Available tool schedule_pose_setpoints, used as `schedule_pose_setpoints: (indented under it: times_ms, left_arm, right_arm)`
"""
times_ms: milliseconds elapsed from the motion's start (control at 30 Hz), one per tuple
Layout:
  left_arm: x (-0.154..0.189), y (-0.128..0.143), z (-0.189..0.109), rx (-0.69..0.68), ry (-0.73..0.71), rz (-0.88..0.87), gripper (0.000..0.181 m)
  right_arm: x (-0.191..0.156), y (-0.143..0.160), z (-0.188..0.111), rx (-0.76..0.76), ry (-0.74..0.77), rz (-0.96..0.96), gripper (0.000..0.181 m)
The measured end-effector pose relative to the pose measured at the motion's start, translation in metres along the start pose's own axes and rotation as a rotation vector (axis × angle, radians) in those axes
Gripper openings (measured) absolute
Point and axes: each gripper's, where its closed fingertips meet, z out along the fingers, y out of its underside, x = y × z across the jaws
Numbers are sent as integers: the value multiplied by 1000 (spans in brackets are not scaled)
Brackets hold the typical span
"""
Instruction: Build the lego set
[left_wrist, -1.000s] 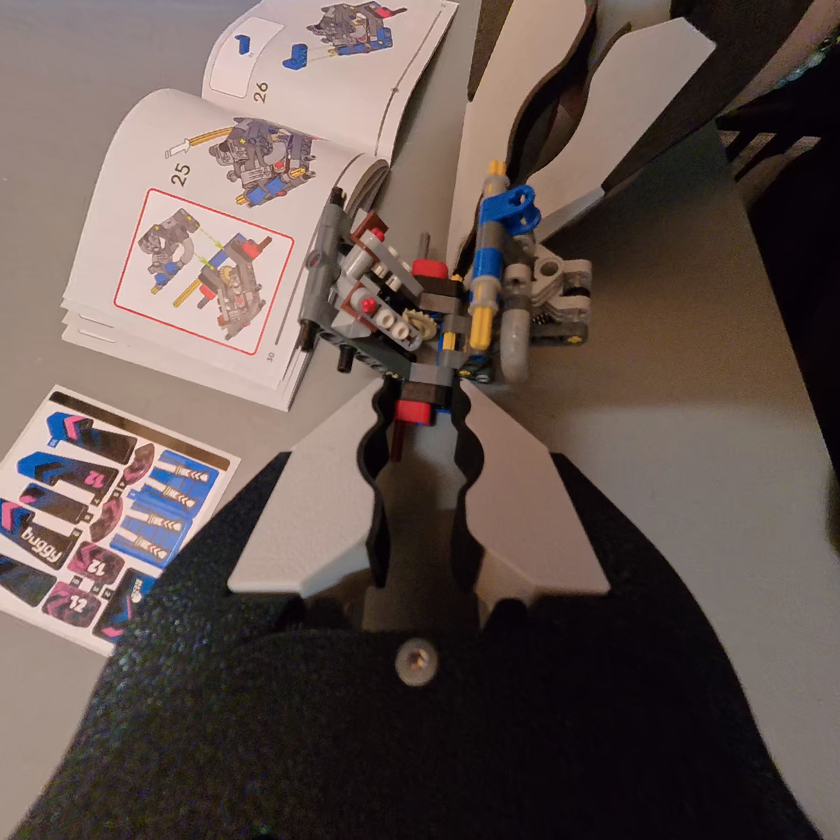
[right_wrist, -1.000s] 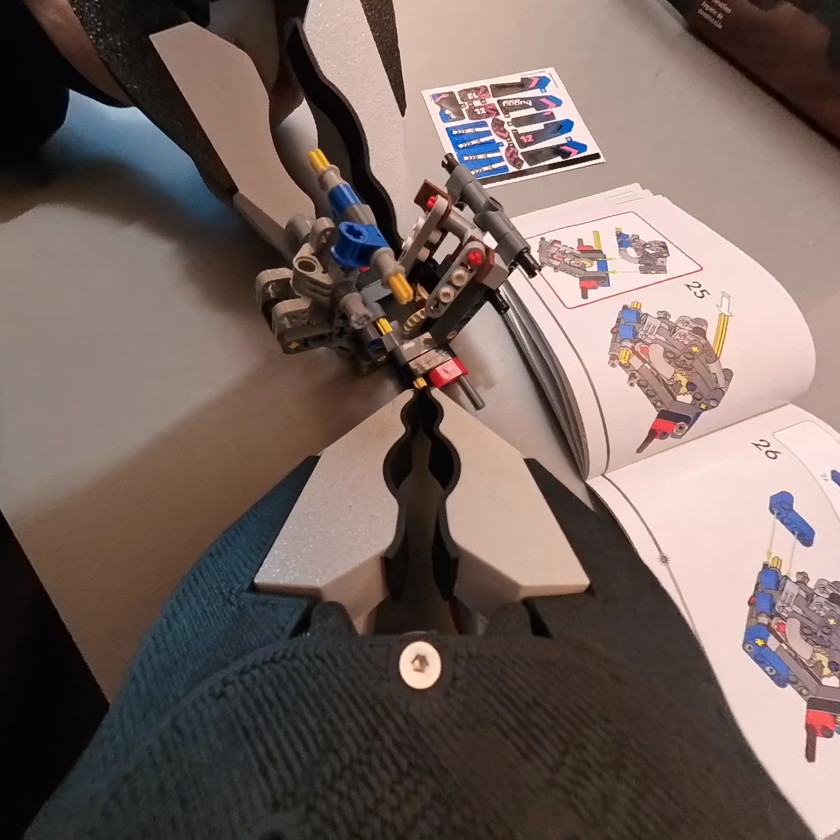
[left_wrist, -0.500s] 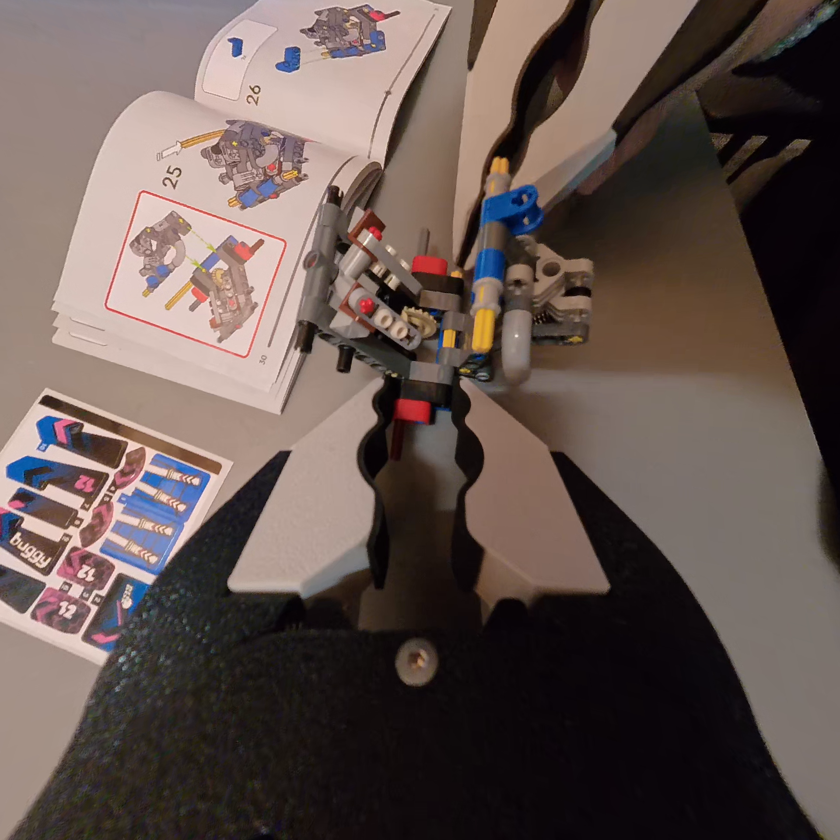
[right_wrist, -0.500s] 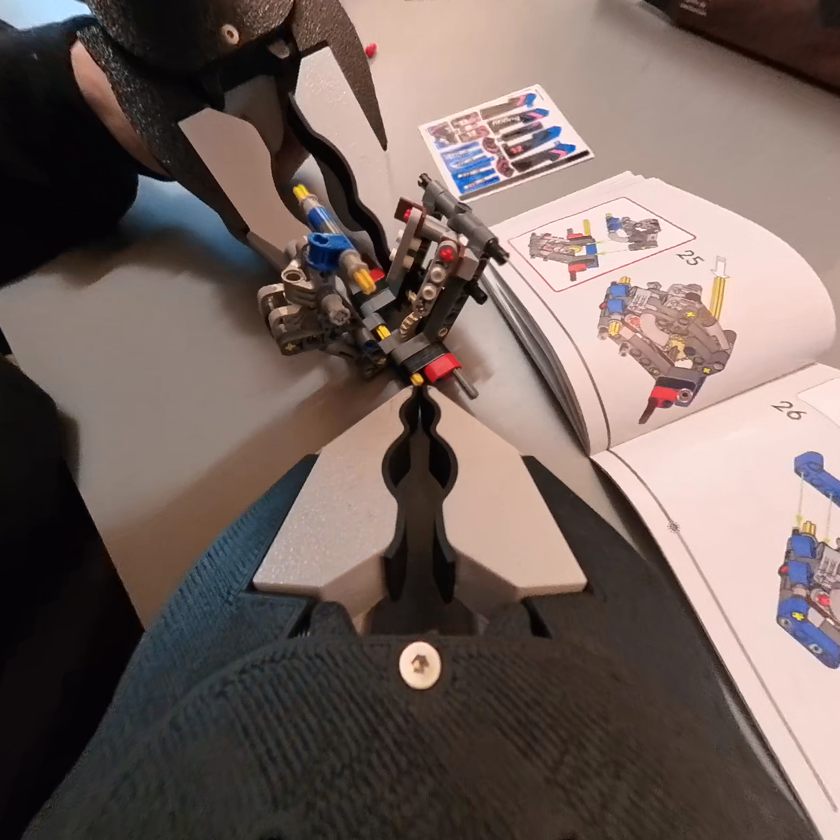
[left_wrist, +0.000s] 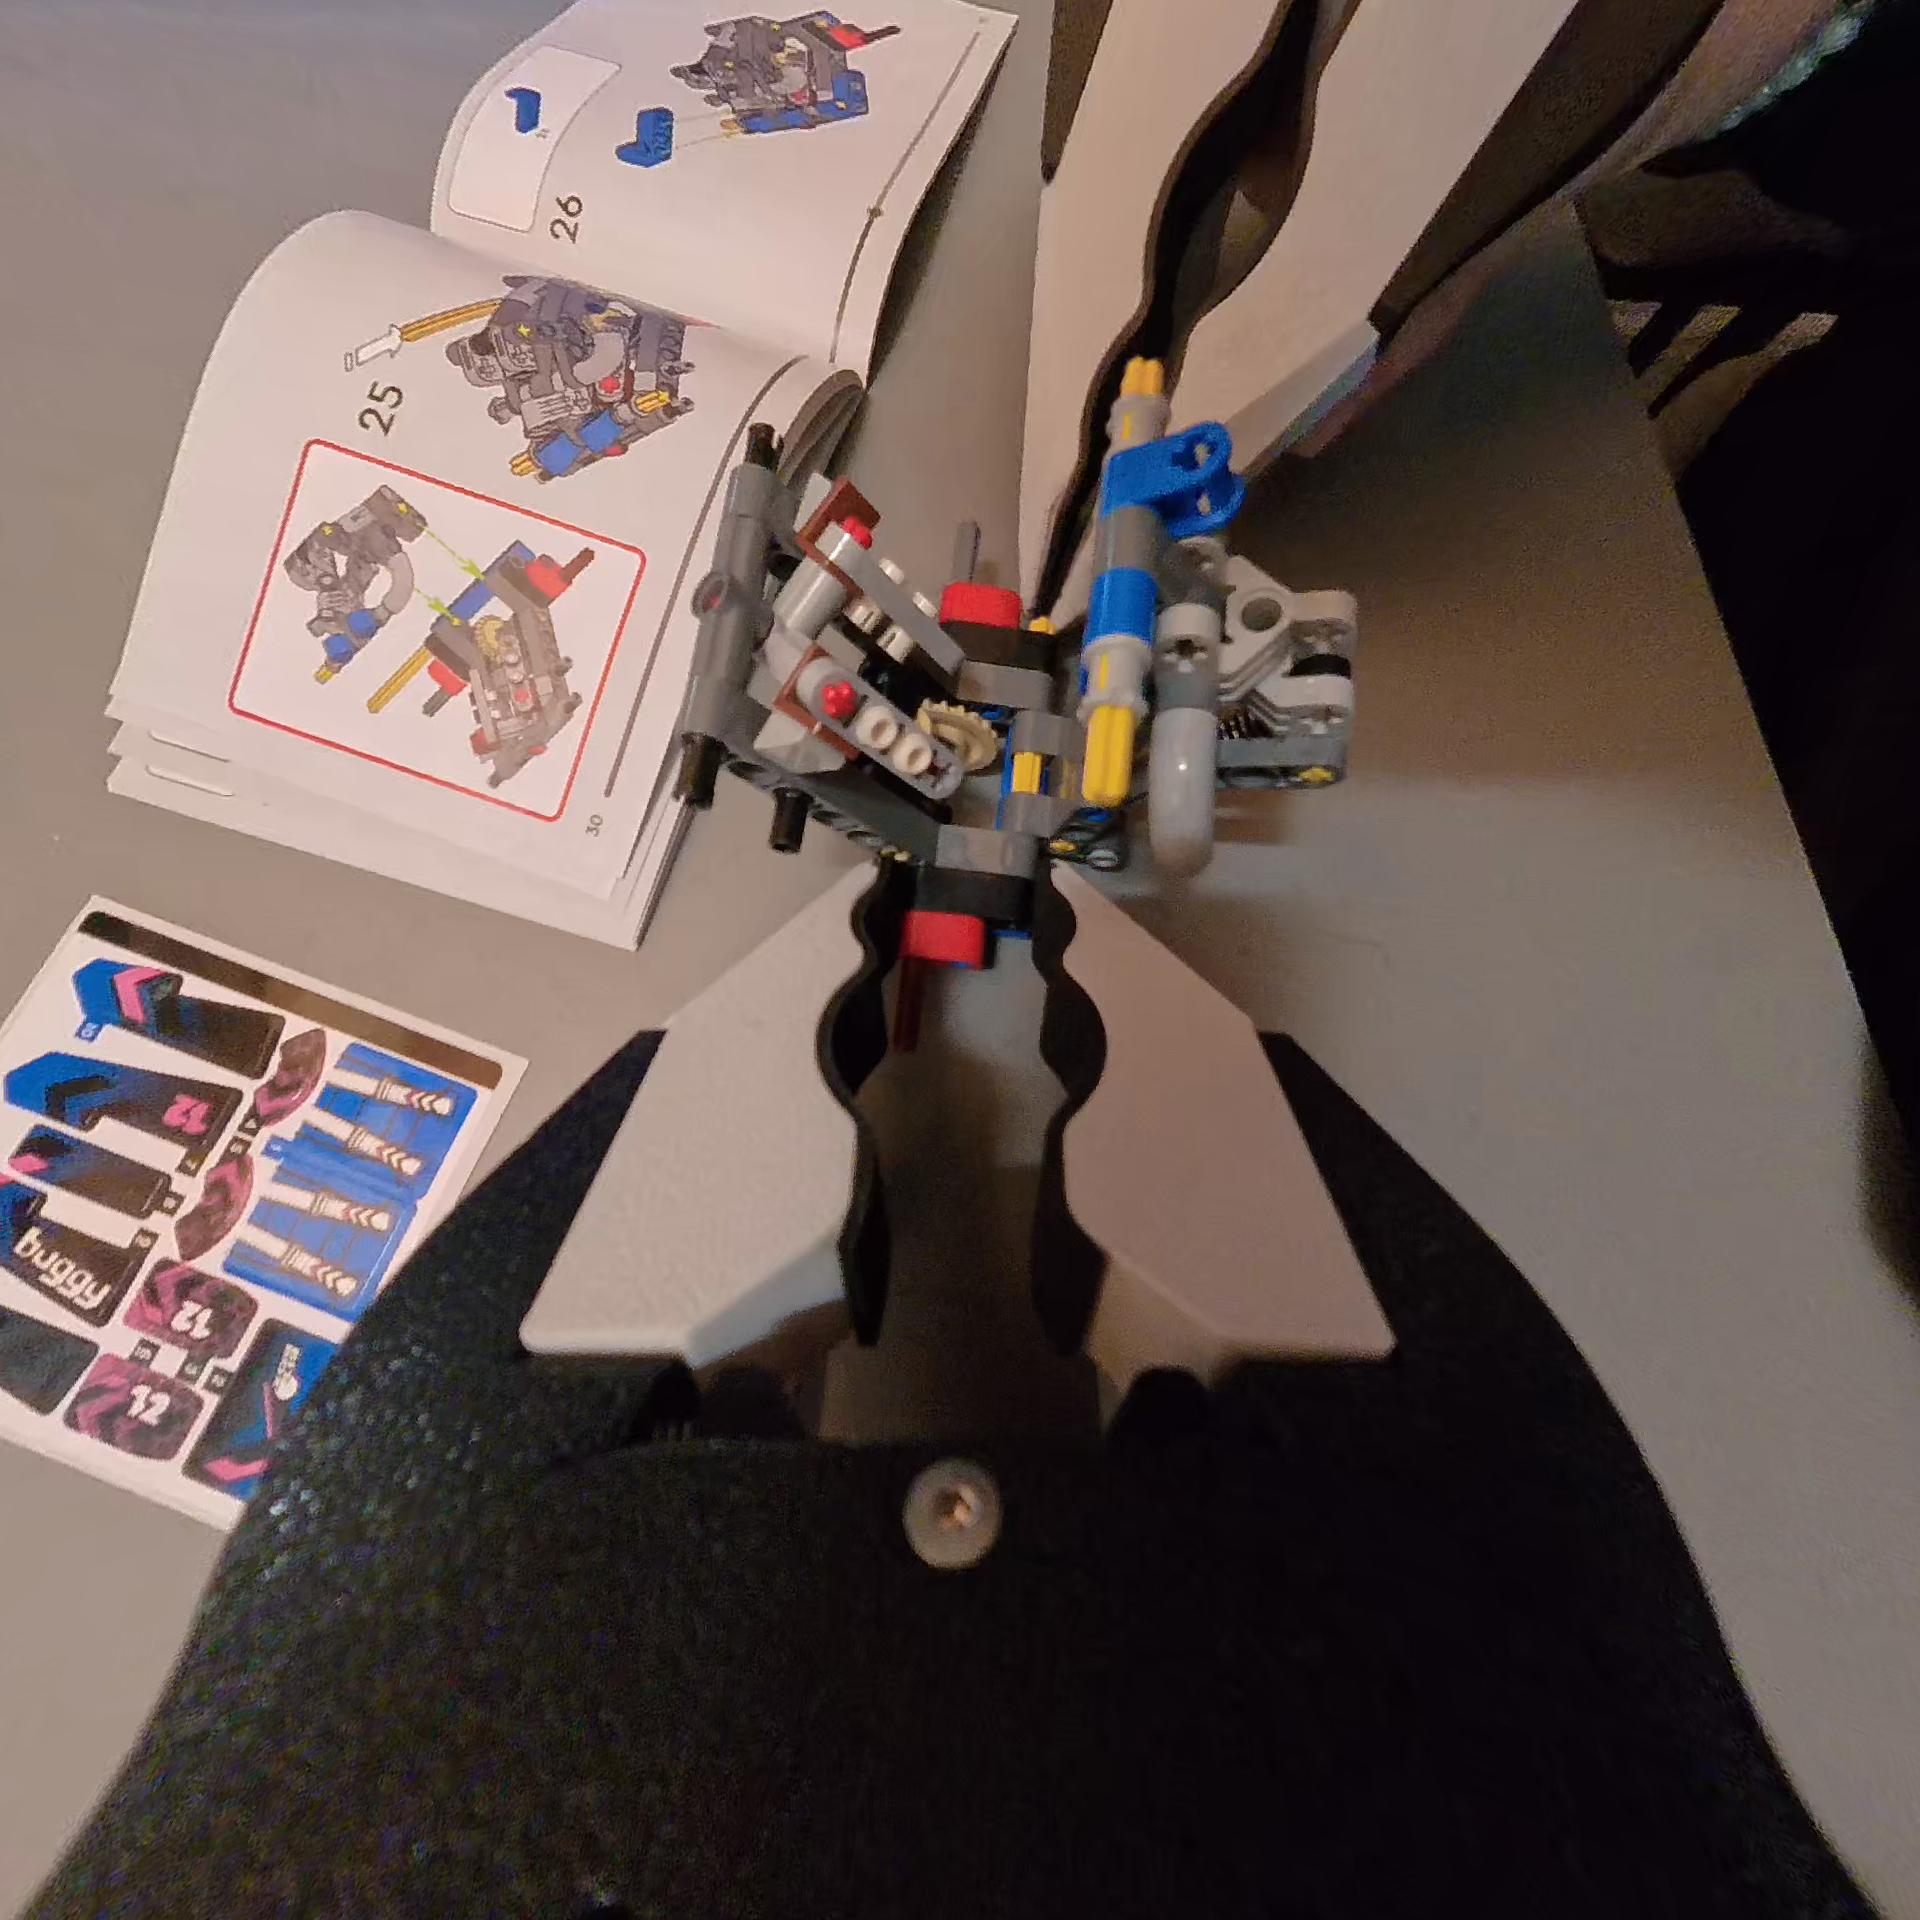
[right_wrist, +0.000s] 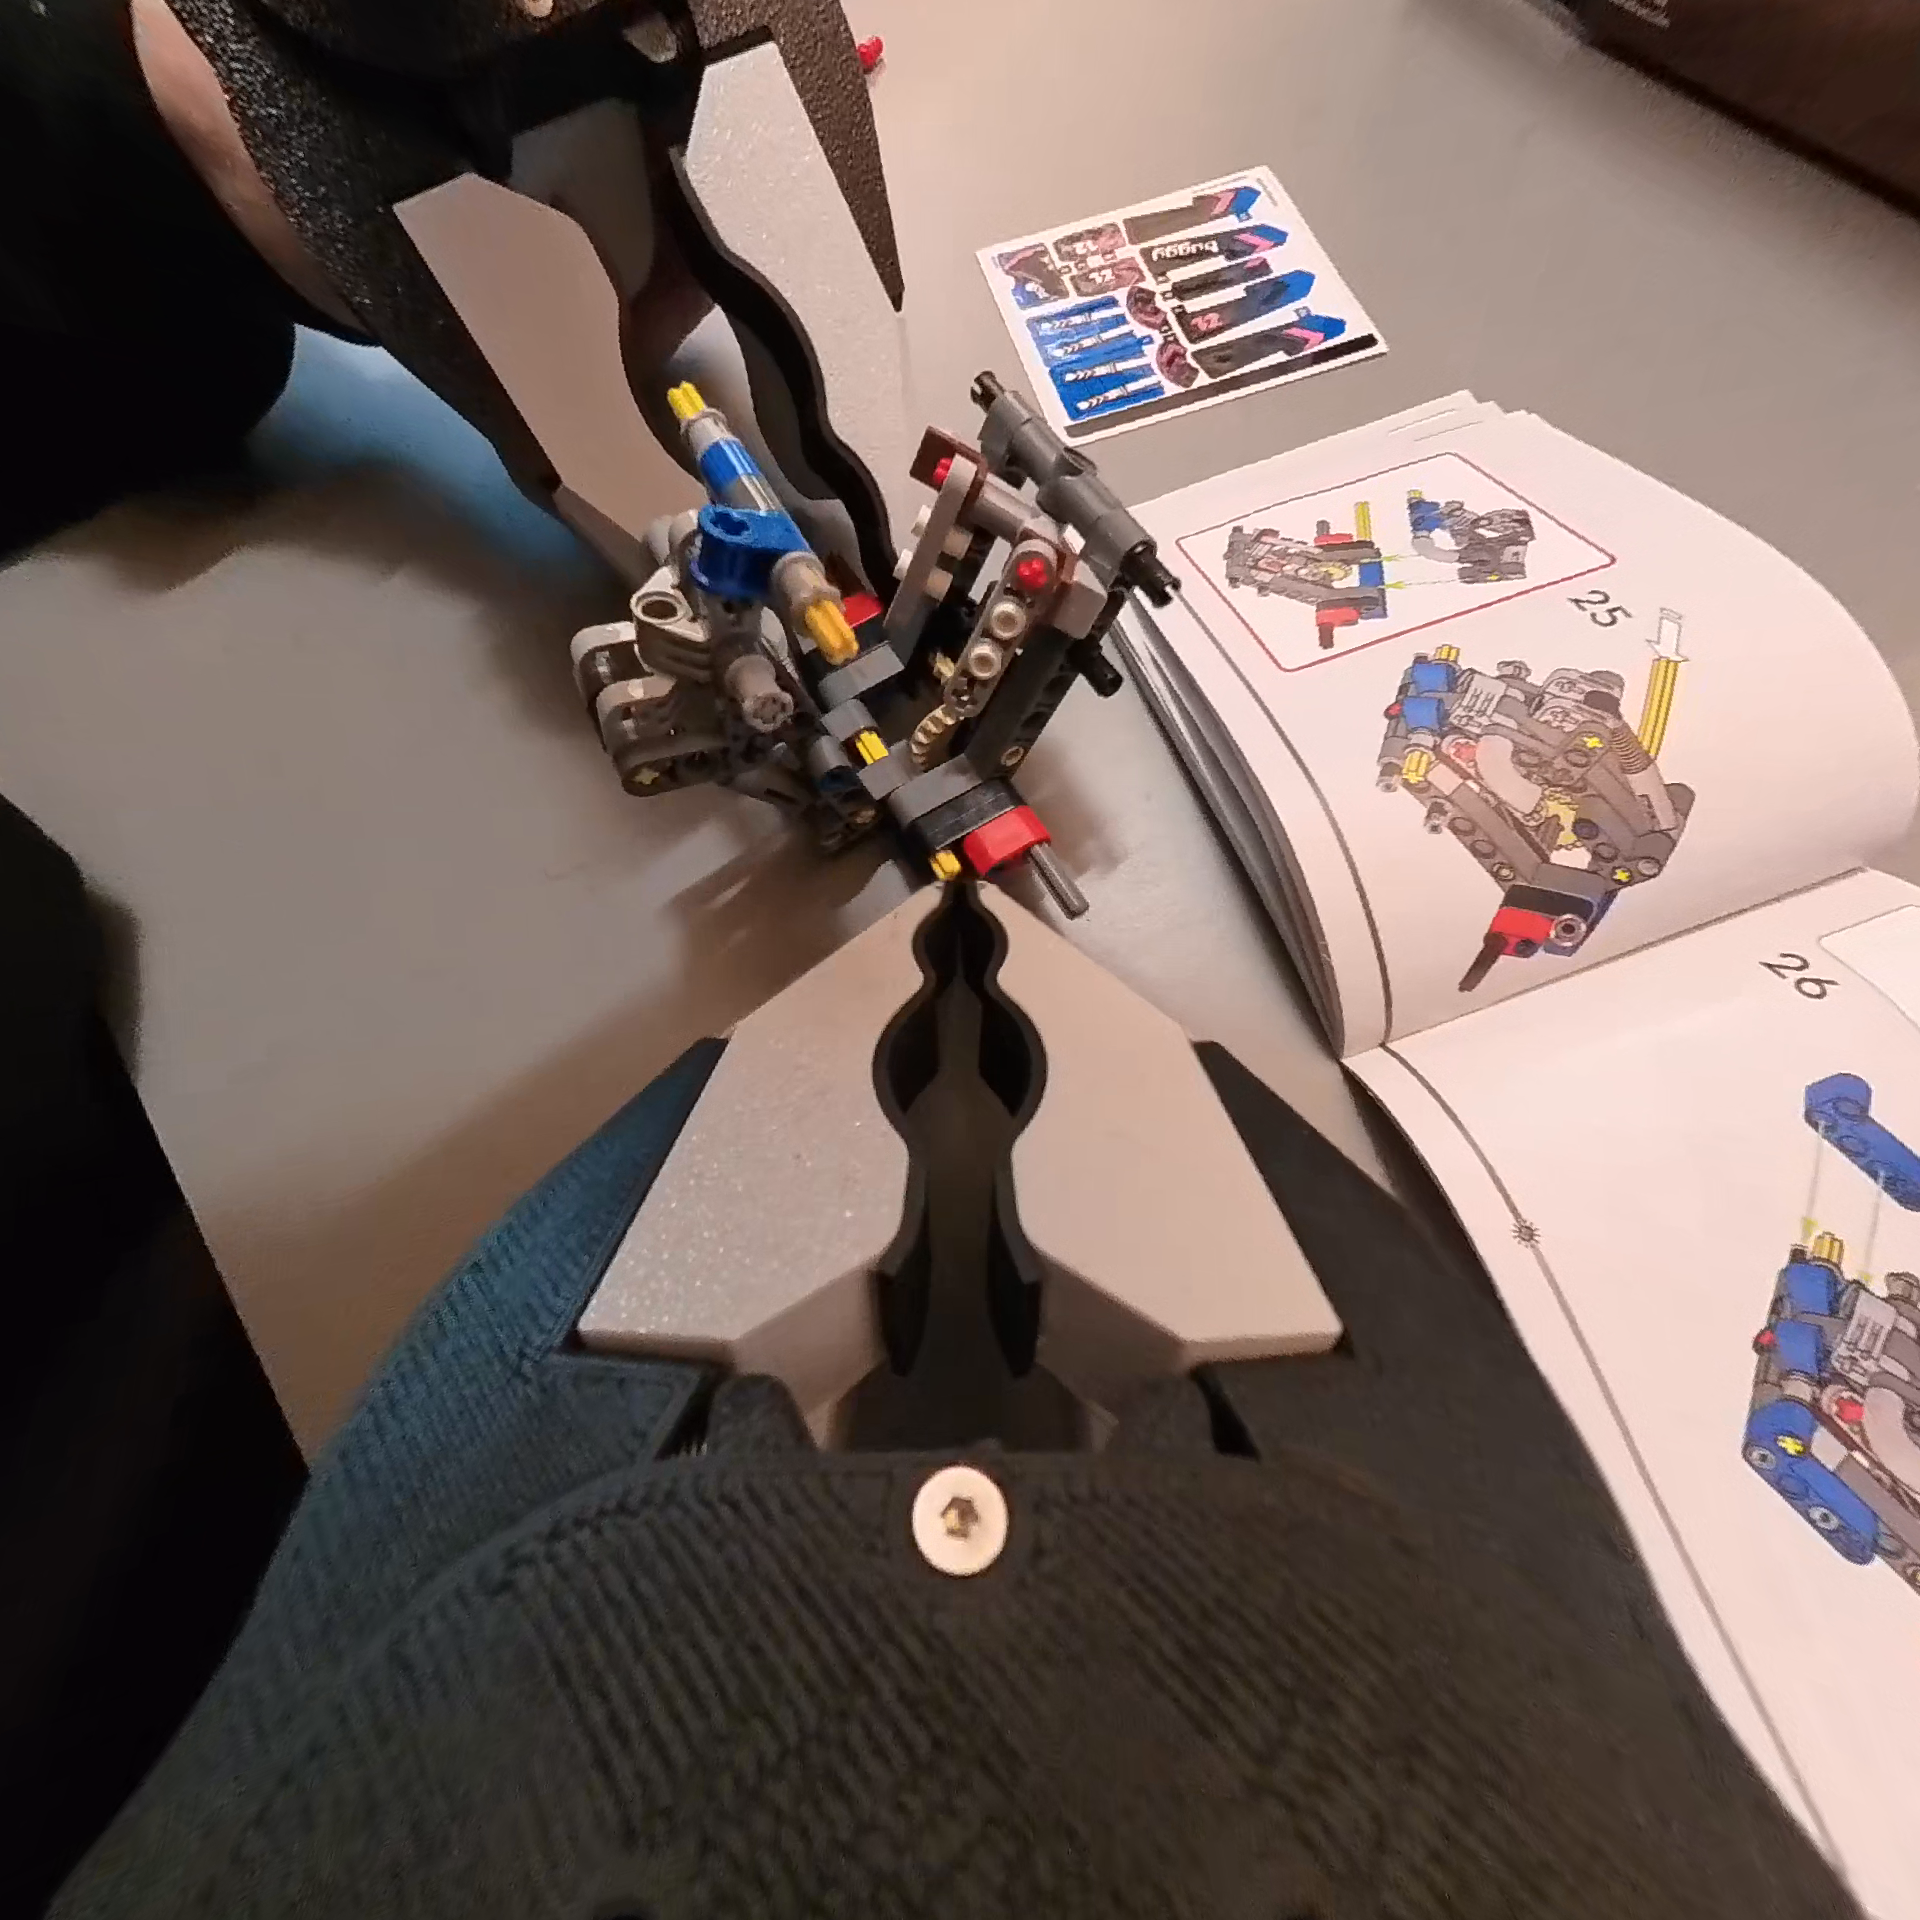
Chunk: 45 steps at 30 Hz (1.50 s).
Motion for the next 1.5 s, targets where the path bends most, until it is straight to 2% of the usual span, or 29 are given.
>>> schedule_pose_setpoints:
  times_ms: [233,900,1100,1200,1367,1500]
  left_arm:
    - [0,0,0,0,2,3,23]
    - [1,-1,1,-4,-4,14,23]
    - [0,-1,2,-4,-15,15,23]
    - [0,-1,2,-12,-25,18,23]
    - [0,-1,2,-15,-30,6,23]
    - [-1,-1,2,-21,-41,7,23]
  right_arm:
    - [-3,-7,-3,48,-27,8,0]
    - [-1,3,4,-25,46,63,0]
    - [1,2,3,-12,80,125,0]
    - [15,3,0,6,150,211,0]
    - [8,5,4,-4,109,289,0]
    - [7,4,3,9,133,335,0]
